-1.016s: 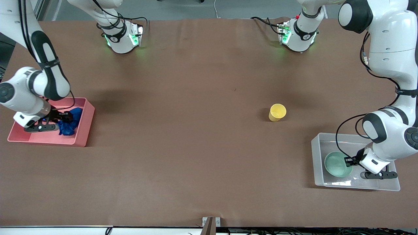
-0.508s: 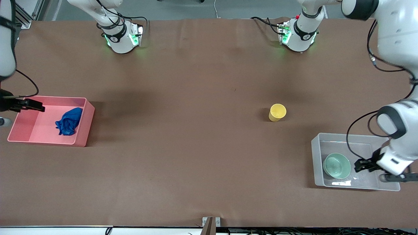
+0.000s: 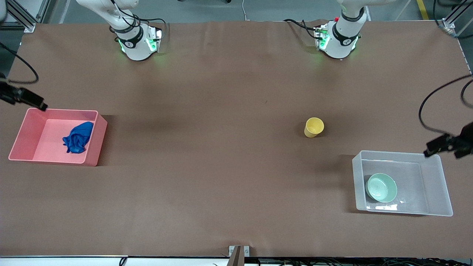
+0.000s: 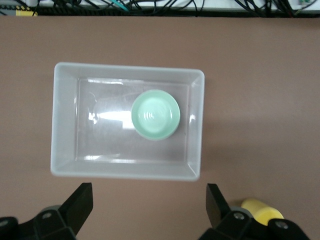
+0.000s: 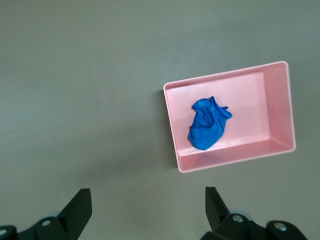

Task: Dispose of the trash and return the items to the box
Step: 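Open both grippers and withdraw both arms upward, then reach the left gripper to the yellow cup and grasp it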

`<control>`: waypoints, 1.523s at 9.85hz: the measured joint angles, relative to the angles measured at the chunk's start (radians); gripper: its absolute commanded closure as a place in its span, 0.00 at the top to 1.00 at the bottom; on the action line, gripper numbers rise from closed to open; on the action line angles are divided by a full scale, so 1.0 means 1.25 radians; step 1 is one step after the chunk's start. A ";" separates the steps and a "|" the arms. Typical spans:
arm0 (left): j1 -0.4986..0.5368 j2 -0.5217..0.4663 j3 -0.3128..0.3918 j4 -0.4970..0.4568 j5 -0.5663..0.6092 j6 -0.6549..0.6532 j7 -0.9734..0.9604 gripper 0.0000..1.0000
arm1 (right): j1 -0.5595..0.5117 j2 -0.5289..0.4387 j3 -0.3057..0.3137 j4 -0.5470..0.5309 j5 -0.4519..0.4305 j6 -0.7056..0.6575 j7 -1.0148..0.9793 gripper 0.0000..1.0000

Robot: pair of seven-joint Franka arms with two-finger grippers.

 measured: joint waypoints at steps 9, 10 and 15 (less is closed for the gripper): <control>-0.013 -0.256 -0.117 -0.260 0.074 -0.089 -0.113 1.00 | -0.002 0.003 0.000 0.040 0.000 -0.031 -0.046 1.00; -0.014 -0.254 -0.143 -0.309 0.074 -0.061 -0.127 1.00 | -0.002 0.003 0.000 0.040 0.000 -0.031 -0.046 1.00; -0.017 -0.129 -0.299 -0.555 0.074 0.263 -0.182 1.00 | -0.002 0.004 0.000 0.040 0.000 -0.032 -0.047 1.00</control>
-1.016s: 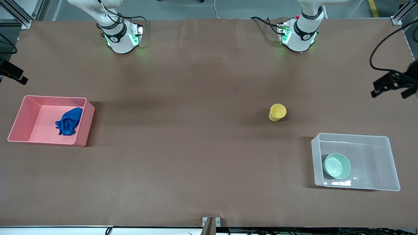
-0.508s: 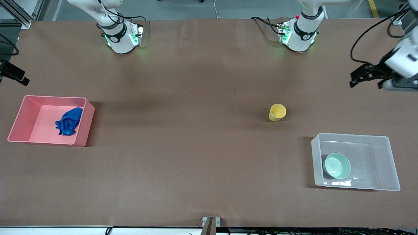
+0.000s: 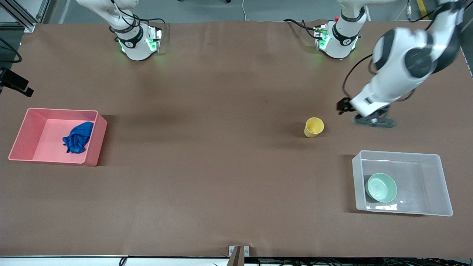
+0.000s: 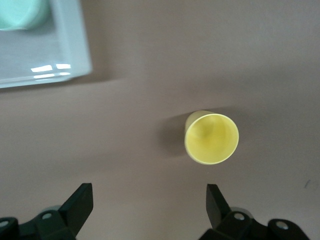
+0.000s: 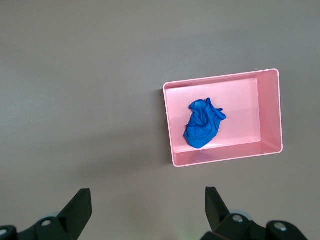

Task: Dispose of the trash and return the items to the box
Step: 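Reach the left gripper to the yellow cup and grasp it, then carry the yellow cup with the left gripper and set it in the bowl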

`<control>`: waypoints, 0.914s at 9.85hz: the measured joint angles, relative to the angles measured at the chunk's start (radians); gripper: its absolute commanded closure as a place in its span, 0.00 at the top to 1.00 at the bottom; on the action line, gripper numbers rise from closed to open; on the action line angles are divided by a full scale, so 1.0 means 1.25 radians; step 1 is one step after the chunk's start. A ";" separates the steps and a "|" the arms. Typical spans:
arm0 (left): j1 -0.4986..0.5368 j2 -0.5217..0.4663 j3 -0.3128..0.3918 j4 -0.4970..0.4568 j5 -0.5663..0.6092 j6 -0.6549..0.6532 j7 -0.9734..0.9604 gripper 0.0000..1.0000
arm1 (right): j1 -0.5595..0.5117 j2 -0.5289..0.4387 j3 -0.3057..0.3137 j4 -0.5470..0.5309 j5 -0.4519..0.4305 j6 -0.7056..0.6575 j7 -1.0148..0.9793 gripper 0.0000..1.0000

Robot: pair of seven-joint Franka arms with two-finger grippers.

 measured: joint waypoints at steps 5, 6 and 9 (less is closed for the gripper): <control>-0.001 0.229 -0.035 -0.010 0.002 0.163 -0.012 0.07 | 0.000 0.000 0.000 0.003 0.000 0.001 -0.001 1.00; 0.000 0.239 -0.035 -0.009 0.002 0.163 -0.012 0.00 | 0.000 0.001 -0.001 0.010 0.000 0.002 -0.001 1.00; 0.002 0.241 -0.034 0.005 0.002 0.178 -0.012 0.00 | 0.000 0.007 -0.002 0.023 0.000 0.002 -0.002 1.00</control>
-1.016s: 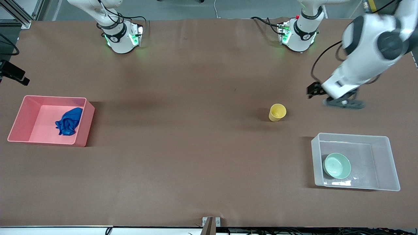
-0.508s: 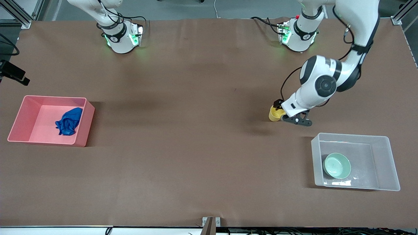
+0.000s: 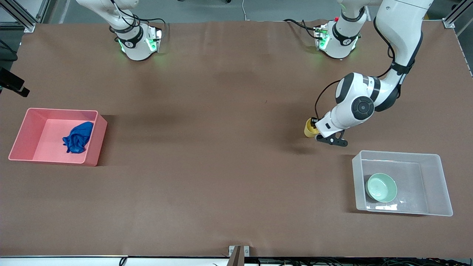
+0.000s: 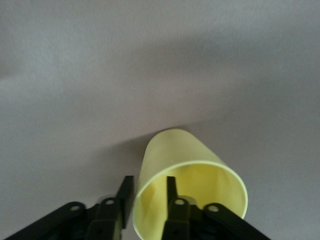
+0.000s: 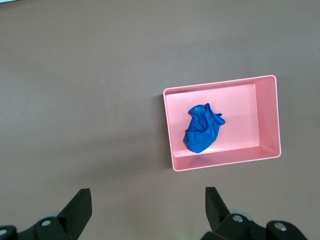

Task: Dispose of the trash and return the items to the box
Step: 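Carry the yellow cup with the left gripper and set it in the bowl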

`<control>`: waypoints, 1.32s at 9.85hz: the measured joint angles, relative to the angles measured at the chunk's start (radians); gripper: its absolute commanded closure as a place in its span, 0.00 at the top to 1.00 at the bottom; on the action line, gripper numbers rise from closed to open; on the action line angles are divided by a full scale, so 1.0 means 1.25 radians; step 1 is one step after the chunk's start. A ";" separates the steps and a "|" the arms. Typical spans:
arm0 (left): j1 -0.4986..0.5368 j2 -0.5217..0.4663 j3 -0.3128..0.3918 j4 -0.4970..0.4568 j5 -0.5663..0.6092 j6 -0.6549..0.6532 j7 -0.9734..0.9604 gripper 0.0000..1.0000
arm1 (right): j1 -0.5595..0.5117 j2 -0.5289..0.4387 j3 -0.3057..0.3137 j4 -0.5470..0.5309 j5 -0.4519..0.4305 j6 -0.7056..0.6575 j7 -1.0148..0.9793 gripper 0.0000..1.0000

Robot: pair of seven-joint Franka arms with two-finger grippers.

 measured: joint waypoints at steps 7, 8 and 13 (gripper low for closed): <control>0.019 -0.051 0.084 0.162 0.001 -0.013 0.025 0.00 | 0.000 0.003 0.000 0.002 0.000 0.000 0.000 1.00; 0.021 -0.035 0.117 0.215 0.001 -0.018 0.034 0.00 | 0.000 0.003 0.001 0.002 0.000 0.000 0.000 1.00; 0.059 0.150 0.223 0.497 0.001 -0.083 0.123 0.01 | 0.001 0.004 0.002 0.003 0.000 0.000 0.000 1.00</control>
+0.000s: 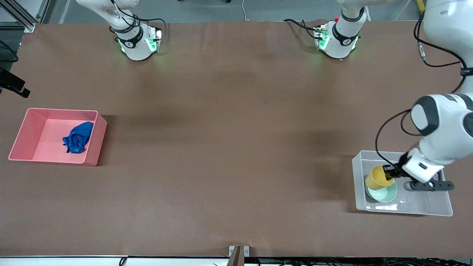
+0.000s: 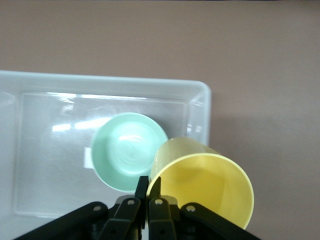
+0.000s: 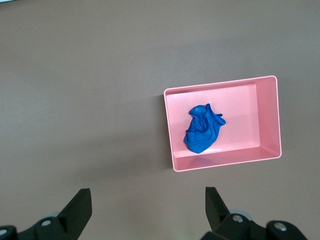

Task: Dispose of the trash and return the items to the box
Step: 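Carry the yellow cup with the left gripper and set it in the bowl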

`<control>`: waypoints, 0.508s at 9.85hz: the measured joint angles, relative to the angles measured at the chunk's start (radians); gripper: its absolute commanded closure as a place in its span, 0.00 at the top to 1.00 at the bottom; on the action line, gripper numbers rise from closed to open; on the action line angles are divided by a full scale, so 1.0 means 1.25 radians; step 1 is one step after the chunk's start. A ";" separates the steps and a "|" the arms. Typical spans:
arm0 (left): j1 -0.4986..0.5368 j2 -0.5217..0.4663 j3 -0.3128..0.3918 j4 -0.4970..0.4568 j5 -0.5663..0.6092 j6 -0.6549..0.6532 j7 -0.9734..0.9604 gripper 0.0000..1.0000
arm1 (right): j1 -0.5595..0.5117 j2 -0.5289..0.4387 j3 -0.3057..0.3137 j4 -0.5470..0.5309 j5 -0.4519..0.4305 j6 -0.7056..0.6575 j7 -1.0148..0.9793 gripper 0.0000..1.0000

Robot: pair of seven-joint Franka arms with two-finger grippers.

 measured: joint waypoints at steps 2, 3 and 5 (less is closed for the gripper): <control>0.015 0.062 0.035 0.031 -0.039 -0.003 0.075 0.01 | 0.000 0.000 0.000 0.000 0.000 0.000 0.000 1.00; 0.020 0.084 0.044 0.033 -0.063 -0.003 0.102 0.03 | 0.000 0.000 0.000 0.001 0.000 0.000 0.000 1.00; 0.020 0.113 0.045 0.037 -0.073 -0.003 0.108 0.13 | 0.000 0.001 0.000 0.001 0.000 0.000 0.000 1.00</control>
